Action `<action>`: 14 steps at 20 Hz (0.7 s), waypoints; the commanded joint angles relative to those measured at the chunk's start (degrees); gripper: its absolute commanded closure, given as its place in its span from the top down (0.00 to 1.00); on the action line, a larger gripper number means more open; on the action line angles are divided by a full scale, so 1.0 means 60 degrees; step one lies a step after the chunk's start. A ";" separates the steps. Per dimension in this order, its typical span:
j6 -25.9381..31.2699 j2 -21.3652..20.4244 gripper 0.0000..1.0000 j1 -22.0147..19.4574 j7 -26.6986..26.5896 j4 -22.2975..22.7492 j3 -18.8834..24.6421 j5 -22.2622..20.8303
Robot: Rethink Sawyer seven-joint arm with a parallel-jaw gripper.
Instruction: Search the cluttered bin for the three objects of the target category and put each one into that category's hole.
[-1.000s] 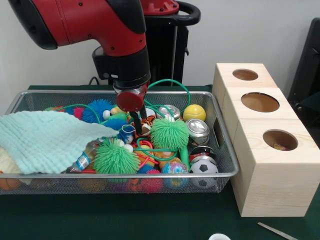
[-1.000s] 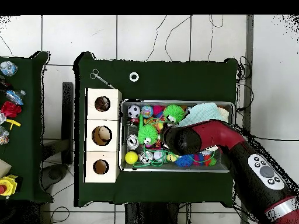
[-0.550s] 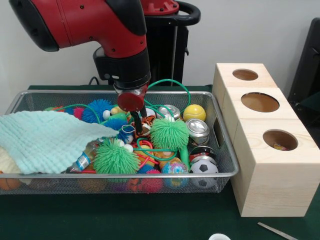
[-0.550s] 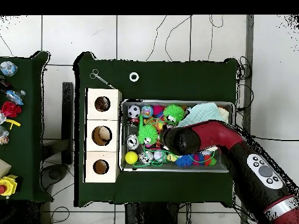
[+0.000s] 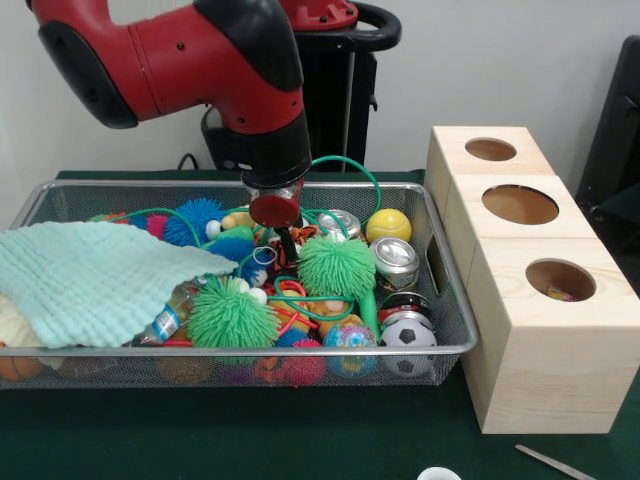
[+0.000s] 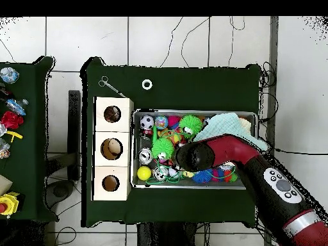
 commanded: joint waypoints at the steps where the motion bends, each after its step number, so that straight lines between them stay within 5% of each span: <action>1: 0.0917 0.0729 1.00 0.0442 -0.1386 0.0024 -0.0967 -0.1004; 7: 0.0166 0.0898 1.00 0.0541 -0.1046 -0.0130 -0.1173 -0.1380; 8: -0.0151 0.0939 0.00 0.0474 -0.0569 -0.0126 -0.1197 -0.1275; 11: -0.0362 0.0568 0.00 0.1014 0.0783 -0.0171 -0.1601 -0.1391; 14: -0.0590 -0.0032 0.00 0.0688 0.0888 0.0433 -0.1019 -0.0526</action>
